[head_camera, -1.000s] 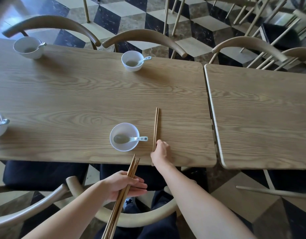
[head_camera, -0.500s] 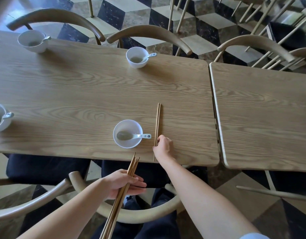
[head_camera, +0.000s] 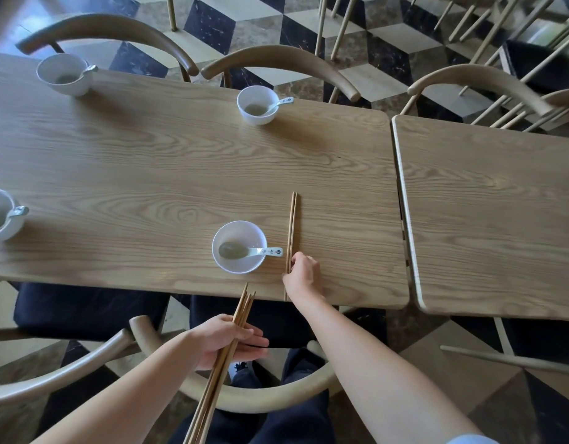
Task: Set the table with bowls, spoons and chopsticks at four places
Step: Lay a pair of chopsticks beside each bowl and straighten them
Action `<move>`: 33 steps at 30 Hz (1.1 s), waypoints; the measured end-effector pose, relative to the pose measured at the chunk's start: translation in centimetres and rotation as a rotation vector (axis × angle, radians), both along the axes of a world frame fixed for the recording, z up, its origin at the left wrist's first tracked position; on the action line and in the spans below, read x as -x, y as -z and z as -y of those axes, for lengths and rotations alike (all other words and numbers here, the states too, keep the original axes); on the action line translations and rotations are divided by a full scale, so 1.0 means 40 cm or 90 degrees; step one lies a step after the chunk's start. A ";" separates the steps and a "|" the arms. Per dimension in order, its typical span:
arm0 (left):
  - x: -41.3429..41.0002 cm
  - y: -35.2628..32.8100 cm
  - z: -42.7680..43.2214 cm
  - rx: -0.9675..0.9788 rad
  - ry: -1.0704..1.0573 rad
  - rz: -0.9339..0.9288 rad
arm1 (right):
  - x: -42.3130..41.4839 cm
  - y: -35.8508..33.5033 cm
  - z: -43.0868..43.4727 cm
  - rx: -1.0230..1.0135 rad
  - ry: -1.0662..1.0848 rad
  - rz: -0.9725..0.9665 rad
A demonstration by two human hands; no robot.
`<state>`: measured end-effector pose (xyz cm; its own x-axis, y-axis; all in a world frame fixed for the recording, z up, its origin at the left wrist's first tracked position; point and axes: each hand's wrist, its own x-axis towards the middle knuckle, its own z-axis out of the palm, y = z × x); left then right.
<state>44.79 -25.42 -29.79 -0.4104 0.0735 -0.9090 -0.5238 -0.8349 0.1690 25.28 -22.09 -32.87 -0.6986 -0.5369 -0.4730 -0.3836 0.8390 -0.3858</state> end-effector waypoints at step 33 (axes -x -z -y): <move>0.269 -0.244 0.060 0.044 -0.186 -0.287 | -0.056 -0.407 -0.190 0.283 0.178 0.610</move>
